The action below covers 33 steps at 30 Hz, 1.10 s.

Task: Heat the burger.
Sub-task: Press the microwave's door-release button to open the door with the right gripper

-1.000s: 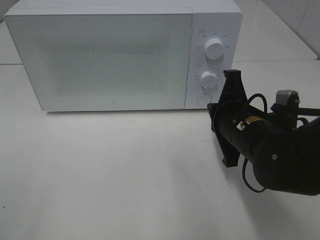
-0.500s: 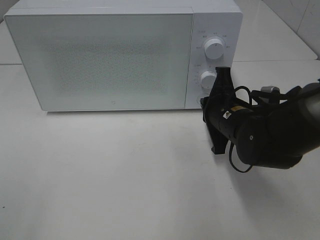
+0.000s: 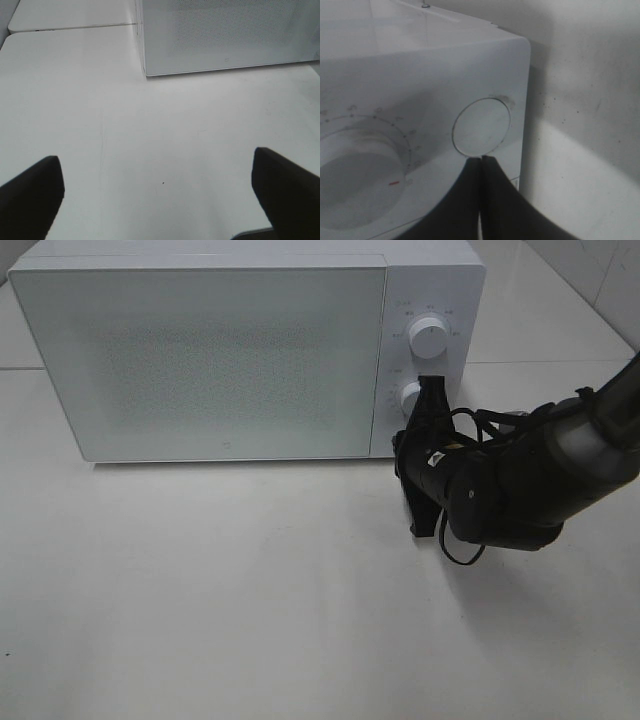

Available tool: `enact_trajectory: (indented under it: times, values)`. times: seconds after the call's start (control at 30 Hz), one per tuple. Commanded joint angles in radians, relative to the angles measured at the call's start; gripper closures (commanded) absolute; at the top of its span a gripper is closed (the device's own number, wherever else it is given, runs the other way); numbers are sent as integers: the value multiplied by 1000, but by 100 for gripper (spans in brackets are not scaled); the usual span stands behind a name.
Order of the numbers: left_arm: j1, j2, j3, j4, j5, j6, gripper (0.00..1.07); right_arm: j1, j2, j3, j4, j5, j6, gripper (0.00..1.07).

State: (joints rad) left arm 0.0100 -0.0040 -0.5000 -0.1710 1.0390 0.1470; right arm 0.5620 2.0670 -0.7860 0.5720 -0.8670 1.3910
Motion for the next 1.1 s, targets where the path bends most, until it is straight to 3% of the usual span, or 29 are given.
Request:
enact_trajectory:
  times: [0.03, 0.93, 1.1]
  values:
    - [4, -23, 1, -1, -8, 1, 10, -3, 15, -25, -7, 9, 4, 107]
    - [4, -23, 1, -1, -8, 1, 10, -61, 57, -89, 11, -43, -34, 107]
    - [4, -23, 1, -1, -8, 1, 10, -67, 69, -112, 16, -188, -82, 107]
